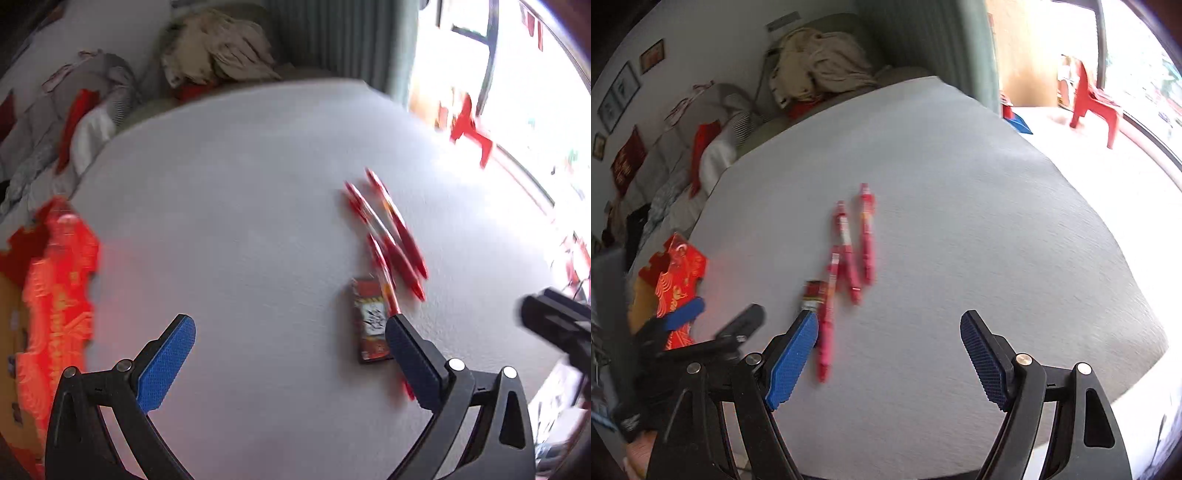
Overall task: Organize rigid objects
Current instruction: 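Move both tools back over the table toward the red pens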
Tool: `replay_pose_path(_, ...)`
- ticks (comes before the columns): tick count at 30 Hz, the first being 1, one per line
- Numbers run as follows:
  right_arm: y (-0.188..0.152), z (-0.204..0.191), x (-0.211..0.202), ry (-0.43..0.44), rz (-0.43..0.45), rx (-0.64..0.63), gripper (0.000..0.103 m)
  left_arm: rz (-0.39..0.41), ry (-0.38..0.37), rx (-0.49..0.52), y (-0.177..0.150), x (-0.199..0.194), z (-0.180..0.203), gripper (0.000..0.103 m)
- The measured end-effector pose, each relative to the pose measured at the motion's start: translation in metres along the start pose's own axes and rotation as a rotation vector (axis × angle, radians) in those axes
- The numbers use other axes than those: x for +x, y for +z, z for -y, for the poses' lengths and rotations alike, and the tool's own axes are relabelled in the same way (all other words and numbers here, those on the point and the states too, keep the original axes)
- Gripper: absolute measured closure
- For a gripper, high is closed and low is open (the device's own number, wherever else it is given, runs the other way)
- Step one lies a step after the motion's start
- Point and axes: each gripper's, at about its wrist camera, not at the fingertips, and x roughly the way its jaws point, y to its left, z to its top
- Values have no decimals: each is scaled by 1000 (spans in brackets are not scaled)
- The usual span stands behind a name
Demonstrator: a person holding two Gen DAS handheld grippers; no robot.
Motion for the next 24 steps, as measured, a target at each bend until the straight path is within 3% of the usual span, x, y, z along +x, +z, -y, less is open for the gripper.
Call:
replay_pose_path(6, 1, 31, -1, 26, -11, 53, 22, -56, 26, 4, 3, 25, 13, 0)
replay_pose_path(14, 0, 29, 4, 56, -19, 58, 22, -59, 75, 9, 5, 32, 10, 0)
replay_pose_path(17, -3, 30, 7, 63, -26, 65, 22, -80, 54, -13, 3, 33, 8, 0)
replay_pose_path(21, -5, 30, 10, 64, -36, 61, 22, -96, 55, 67, 2, 40, 26, 0)
replay_pose_path(24, -4, 30, 10, 62, -38, 54, 22, -74, 69, 68, 7, 43, 29, 0)
